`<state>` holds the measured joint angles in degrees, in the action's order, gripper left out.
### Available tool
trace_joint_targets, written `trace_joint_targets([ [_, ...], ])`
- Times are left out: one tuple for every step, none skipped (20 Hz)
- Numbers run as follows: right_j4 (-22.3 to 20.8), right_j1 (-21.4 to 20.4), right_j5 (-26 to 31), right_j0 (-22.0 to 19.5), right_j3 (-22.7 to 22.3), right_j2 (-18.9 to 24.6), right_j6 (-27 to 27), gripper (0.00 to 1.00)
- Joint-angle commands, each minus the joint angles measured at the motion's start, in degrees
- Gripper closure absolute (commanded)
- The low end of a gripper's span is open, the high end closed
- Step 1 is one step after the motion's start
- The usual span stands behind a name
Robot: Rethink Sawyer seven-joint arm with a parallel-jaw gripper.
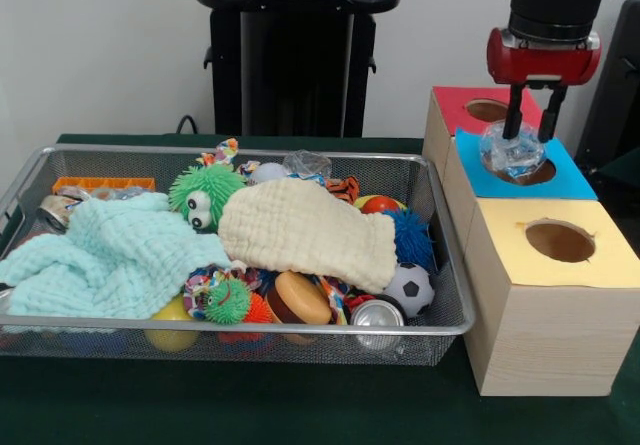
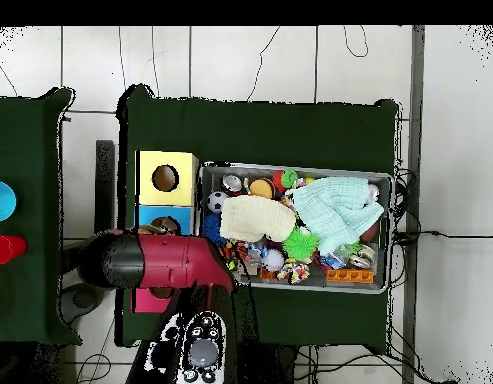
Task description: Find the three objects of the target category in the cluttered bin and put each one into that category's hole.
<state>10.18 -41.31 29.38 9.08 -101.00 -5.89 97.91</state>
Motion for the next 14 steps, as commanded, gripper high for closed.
trace_joint_targets([
  [2.96,3.29,-2.98,0.44,-5.26,1.18,15.61,1.00],
  [3.22,3.35,-2.93,0.58,-5.00,1.25,15.59,1.00],
  [3.34,3.40,-2.94,0.69,-4.88,1.23,15.54,1.00],
  [3.50,3.33,-2.84,0.65,-4.83,1.24,15.43,1.00],
  [3.64,3.29,-3.03,0.56,-4.97,1.31,15.34,1.00],
  [3.79,3.26,-3.22,0.47,-5.10,1.38,15.25,1.00],
  [3.90,3.31,-3.39,0.50,-5.17,1.40,15.22,1.00],
  [3.99,3.25,-3.48,0.14,-5.32,1.49,14.96,1.00],
  [4.09,3.30,-3.56,0.16,-5.30,1.48,14.86,1.00],
  [4.15,3.18,-3.25,0.01,-5.16,1.39,14.63,1.00],
  [4.20,3.23,-3.23,0.04,-5.04,1.33,14.55,1.00],
  [4.27,3.16,-3.49,-0.18,-5.07,1.44,14.28,1.00],
  [4.31,3.17,-3.77,-0.21,-5.05,1.47,14.18,1.00],
  [4.18,3.13,-4.40,-0.32,-5.09,1.53,13.92,1.00],
])
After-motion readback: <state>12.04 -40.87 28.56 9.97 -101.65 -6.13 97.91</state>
